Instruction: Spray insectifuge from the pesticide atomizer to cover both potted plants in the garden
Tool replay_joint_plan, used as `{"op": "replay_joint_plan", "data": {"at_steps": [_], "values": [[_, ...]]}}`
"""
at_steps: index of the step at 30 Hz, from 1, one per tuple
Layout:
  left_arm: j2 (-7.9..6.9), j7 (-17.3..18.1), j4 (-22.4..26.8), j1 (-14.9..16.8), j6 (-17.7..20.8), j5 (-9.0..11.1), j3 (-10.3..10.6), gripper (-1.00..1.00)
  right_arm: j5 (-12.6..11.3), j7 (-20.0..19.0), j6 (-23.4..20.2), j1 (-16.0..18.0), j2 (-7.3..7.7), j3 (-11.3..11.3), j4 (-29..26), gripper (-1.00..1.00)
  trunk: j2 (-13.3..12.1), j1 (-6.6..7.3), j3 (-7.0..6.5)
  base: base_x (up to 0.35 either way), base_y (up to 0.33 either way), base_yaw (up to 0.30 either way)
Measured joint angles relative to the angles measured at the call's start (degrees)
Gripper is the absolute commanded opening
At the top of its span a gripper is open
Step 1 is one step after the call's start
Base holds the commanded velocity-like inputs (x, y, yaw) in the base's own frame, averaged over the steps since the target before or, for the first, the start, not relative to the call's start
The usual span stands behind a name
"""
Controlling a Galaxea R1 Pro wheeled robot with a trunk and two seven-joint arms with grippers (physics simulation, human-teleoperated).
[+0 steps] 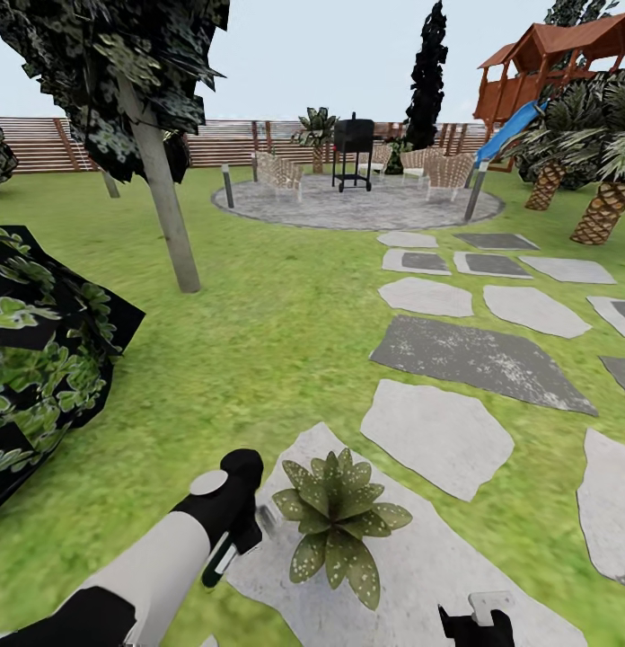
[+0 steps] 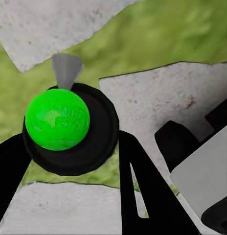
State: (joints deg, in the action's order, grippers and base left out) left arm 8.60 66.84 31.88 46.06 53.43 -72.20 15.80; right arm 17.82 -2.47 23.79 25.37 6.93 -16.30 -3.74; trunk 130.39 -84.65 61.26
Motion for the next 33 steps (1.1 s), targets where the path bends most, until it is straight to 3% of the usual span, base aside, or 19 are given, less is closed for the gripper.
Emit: {"op": "replay_joint_plan", "data": {"at_steps": [5, 9, 13, 17, 21, 23, 24, 25, 27, 29, 31, 33], "values": [[0.11, 0.48, 5.05, 0.1, 0.19, 0.19, -0.02, -1.0, -0.01, 0.0, 0.0, 0.0, 0.0, 0.0, 0.0, 1.0, 0.0, 0.0, 0.0, 0.0, 0.0, 0.0], [-0.47, 0.5, 5.07, -0.7, 0.01, 0.16, 0.03, -1.0, -0.01, 0.0, 0.0, 0.0, 0.0, 0.0, 0.0, 1.0, 0.0, 0.0, 0.0, 0.0, 0.0, 0.0], [-2.25, 0.16, 4.82, -4.52, -0.62, 0.18, -0.21, -1.0, -0.01, 0.0, 0.0, 0.0, 0.0, 0.01, 0.0, 1.0, 0.0, 0.0, 0.01, 0.0, 0.0, 0.0], [-3.6, -0.5, 4.79, -5.87, -0.94, 0.6, -0.2, -1.0, 0.0, 0.0, 0.0, 0.0, 0.0, 0.0, 0.0, 1.0, 0.0, 0.0, 0.0, 0.0, 0.0, 0.0], [-4.49, -3.36, 5.55, -7.38, -2.04, 1.9, -0.49, -1.0, 0.02, 0.0, 0.0, 0.0, -0.07, 0.03, 0.0, 1.0, 0.0, 0.0, 0.0, 0.0, 0.0, 0.0], [-4.67, -5.74, 5.57, -8.2, -3.81, 5.36, -0.71, -1.0, 0.06, -0.03, 0.0, 0.0, -0.13, 0.08, 0.06, 1.0, 0.0, 0.0, 0.01, 0.0, 0.0, 0.0], [-4.74, -7.93, 5.61, -9.08, -5.38, 8.37, -1.29, -1.0, 0.07, -0.04, 0.0, 0.0, -0.15, 0.09, 0.09, 1.0, 0.0, 0.0, 0.01, 0.0, 0.0, 0.0], [-4.82, -12.5, 5.61, -10.01, -7.55, 11.97, -2.6, -1.0, 0.09, -0.06, 0.0, 0.0, -0.17, 0.09, 0.13, 1.0, 0.0, 0.0, 0.01, 0.0, 0.0, 0.0], [-5.35, -20.73, 5.1, -10.64, -9.35, 15.62, -5.61, -1.0, 0.09, -0.03, 0.0, 0.0, -0.17, 0.09, 0.11, 1.0, 0.0, 0.0, 0.0, 0.0, 0.0, 0.0], [-5.79, -24.27, 4.94, -10.88, -10.85, 19.17, -9.08, -1.0, 0.09, -0.04, 0.0, 0.0, -0.18, 0.09, 0.1, 1.0, 0.0, 0.0, 0.0, 0.0, 0.0, 0.0], [-5.97, -25.69, 5.07, -10.96, -14.83, 21.97, -12.45, -1.0, 0.09, -0.04, 0.0, 0.0, -0.18, 0.09, 0.09, 1.0, 0.0, 0.0, 0.0, 0.0, 0.0, 0.0], [-6.03, -26.36, 5.33, -11.04, -17.36, 22.84, -14.37, -1.0, 0.09, -0.07, 0.0, 0.0, -0.18, 0.09, 0.12, 1.0, 0.0, 0.0, 0.0, 0.0, 0.0, 0.0]]}}
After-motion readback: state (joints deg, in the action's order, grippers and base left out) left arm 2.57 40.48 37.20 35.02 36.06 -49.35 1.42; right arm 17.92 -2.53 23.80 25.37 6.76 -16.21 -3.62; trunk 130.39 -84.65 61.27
